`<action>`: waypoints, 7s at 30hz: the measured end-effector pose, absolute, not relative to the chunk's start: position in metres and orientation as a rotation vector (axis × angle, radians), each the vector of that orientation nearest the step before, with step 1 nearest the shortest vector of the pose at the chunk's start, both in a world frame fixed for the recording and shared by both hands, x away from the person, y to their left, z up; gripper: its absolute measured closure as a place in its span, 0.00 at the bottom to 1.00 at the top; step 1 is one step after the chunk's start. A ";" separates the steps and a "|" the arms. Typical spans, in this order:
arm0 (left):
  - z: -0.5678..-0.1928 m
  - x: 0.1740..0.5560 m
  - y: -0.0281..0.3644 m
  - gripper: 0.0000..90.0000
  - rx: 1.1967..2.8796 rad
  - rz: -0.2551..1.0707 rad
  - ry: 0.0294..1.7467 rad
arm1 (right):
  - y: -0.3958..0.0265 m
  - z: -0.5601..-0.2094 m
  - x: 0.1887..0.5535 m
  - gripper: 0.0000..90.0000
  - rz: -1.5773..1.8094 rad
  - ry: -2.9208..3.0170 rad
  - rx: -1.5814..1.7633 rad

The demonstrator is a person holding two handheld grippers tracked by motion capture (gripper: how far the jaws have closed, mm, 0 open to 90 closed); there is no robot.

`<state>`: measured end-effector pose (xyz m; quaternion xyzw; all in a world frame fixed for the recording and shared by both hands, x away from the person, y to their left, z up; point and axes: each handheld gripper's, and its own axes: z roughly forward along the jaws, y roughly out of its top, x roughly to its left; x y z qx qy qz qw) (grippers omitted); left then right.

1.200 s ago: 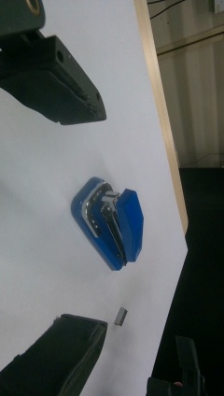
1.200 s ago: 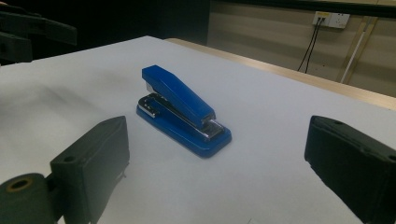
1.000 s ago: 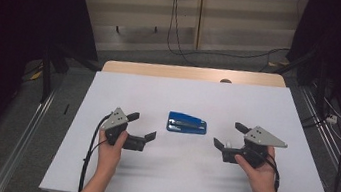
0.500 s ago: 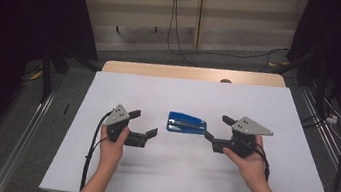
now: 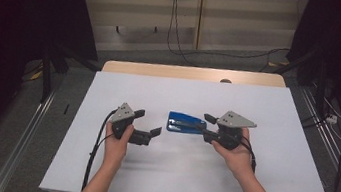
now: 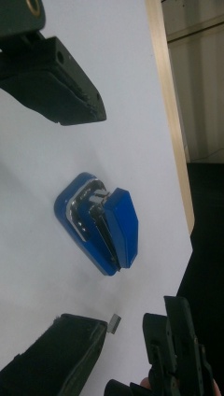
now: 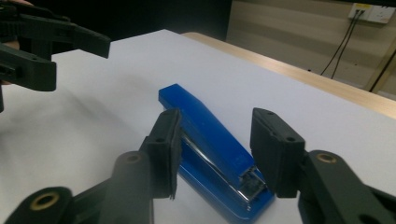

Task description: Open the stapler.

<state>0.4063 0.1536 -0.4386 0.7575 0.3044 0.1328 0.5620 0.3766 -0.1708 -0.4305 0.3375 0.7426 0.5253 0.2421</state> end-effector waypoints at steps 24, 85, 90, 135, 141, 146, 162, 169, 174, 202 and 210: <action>-0.443 0.438 0.140 0.03 1.804 0.274 0.788 | -0.122 -0.445 0.401 1.00 1.293 2.227 0.767; -0.459 0.464 0.117 1.00 2.059 0.211 0.621 | -0.098 -0.466 0.413 1.00 1.110 2.288 0.664; -0.459 0.465 0.117 1.00 2.050 0.200 0.625 | -0.099 -0.466 0.413 1.00 1.121 2.287 0.670; -0.438 0.463 0.114 1.00 1.927 0.161 0.623 | -0.098 -0.463 0.417 1.00 1.267 2.177 0.832; -0.442 0.465 0.118 0.99 1.930 0.169 0.627 | -0.096 -0.462 0.414 1.00 1.253 2.148 0.826; -0.447 0.465 0.113 1.00 1.950 0.165 0.627 | -0.097 -0.460 0.413 1.00 1.244 2.139 0.815; -0.456 0.465 0.101 1.00 1.990 0.226 0.622 | -0.096 -0.456 0.411 1.00 1.206 2.112 0.791; -0.460 0.464 0.097 1.00 2.013 0.253 0.607 | -0.093 -0.456 0.412 1.00 1.197 2.105 0.795; -0.461 0.463 0.094 1.00 2.006 0.254 0.615 | -0.091 -0.447 0.415 1.00 1.174 2.084 0.797; -0.459 0.461 0.088 1.00 2.044 0.262 0.611 | -0.144 -0.415 0.411 1.00 1.040 1.925 0.937; -0.460 0.462 0.089 1.00 2.031 0.242 0.620 | -0.161 -0.425 0.411 1.00 1.062 1.935 0.970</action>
